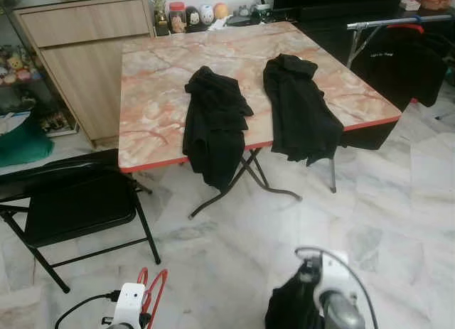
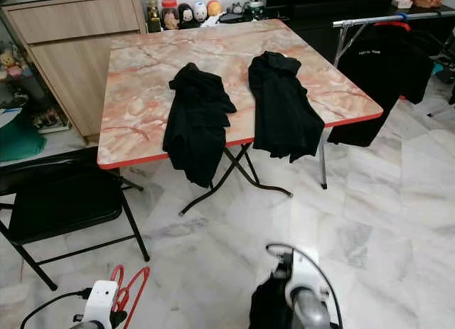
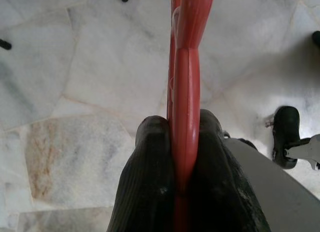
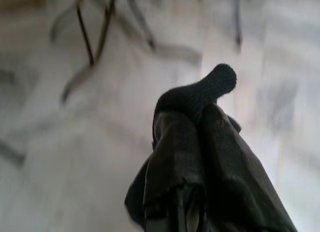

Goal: Hang hanger

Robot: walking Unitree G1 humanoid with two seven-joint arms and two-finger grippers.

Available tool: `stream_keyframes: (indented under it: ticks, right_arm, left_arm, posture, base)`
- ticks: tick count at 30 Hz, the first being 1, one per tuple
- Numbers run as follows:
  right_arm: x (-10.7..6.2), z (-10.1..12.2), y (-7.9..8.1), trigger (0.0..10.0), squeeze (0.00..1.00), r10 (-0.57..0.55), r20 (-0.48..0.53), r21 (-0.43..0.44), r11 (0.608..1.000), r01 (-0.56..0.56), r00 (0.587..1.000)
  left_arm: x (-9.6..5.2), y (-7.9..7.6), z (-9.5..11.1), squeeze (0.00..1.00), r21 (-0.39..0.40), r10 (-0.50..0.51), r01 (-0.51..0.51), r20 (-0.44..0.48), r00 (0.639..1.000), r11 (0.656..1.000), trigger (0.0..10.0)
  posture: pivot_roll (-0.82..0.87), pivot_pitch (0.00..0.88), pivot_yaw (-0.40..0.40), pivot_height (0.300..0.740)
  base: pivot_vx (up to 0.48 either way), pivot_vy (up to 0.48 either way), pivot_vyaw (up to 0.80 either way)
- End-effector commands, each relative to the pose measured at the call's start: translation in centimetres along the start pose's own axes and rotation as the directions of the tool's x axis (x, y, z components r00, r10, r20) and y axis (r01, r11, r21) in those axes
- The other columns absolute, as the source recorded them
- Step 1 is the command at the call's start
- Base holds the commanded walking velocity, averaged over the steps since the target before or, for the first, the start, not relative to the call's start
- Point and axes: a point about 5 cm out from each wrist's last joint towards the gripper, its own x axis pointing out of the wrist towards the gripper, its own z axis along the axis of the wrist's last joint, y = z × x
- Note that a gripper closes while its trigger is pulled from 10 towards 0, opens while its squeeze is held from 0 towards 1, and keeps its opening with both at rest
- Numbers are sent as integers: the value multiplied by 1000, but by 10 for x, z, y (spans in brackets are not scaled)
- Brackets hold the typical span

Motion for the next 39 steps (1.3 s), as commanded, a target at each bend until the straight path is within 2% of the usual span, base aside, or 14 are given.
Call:
stream_keyframes:
  ticks: [1,4,5,7,8,9,13,15,18,21,25,27,32,39]
  right_arm:
    - [5,34,4,10000,0,24,202,-54,998,-13,979]
    - [1,59,8,10000,0,49,353,-92,996,-17,934]
    - [-5,78,6,10000,0,36,450,-75,997,-2,892]
    - [-10,90,5,10000,0,28,505,-70,998,9,863]
    - [-22,106,5,10000,0,30,574,-98,995,32,819]
    - [-28,114,7,10000,0,29,604,-96,995,36,796]
    - [-43,132,13,10000,0,38,658,-86,996,25,752]
    - [-53,157,19,10000,0,49,715,-86,996,19,697]
    - [-59,185,20,10000,0,11,749,-38,999,26,662]
    - [-55,203,26,10000,0,13,748,-15,1000,-2,663]
    - [-51,203,25,10000,0,2,736,-8,1000,6,677]
    - [-49,206,21,10000,0,-40,717,30,999,25,696]
    - [-51,233,11,10000,0,-80,740,66,997,46,668]
    - [-53,245,14,10000,0,-72,755,62,997,38,652]
  left_arm:
    - [-1,2,-6,0,4,10,-10,-19,1000,1000,10000]
    - [-2,2,-7,0,-4,12,-12,-15,1000,1000,10000]
    - [-2,2,-8,0,-10,15,-15,-14,1000,1000,10000]
    - [-2,2,-8,0,-11,16,-16,-14,1000,1000,10000]
    - [-2,2,-9,0,-2,15,-15,-15,1000,1000,10000]
    - [-2,2,-9,0,-4,16,-16,-13,1000,1000,10000]
    - [-2,2,-8,0,-20,22,-22,-4,1000,1000,10000]
    - [-1,2,-6,0,-20,22,-22,3,1000,1000,10000]
    - [-1,3,-3,0,-20,24,-24,9,1000,1000,10000]
    - [-1,4,-1,0,-19,33,-33,19,999,999,10000]
    - [-1,4,1,0,-35,38,-37,32,999,999,10000]
    - [-1,4,1,0,-46,45,-43,39,998,998,10000]
    - [-1,6,-1,0,-42,55,-54,34,998,998,10000]
    - [-1,5,0,0,-46,57,-56,39,998,997,10000]
  posture:
    - [2,0,5,740]
    - [2,0,5,740]
    - [1,0,1,740]
    - [1,0,1,740]
    - [-8,0,3,740]
    - [-8,0,3,740]
    - [-8,0,3,740]
    - [-13,0,10,740]
    - [-15,0,11,740]
    - [-14,0,10,740]
    - [-5,0,5,740]
    - [-5,0,5,740]
    - [-9,0,8,740]
    - [-9,0,8,740]
  base:
    - [0,0,0]
    - [0,0,0]
    - [0,0,0]
    - [0,0,0]
    - [0,0,0]
    - [0,0,0]
    - [0,0,0]
    - [0,0,0]
    - [0,0,0]
    - [0,0,0]
    - [0,0,0]
    - [0,0,0]
    - [0,0,0]
    - [314,0,0]
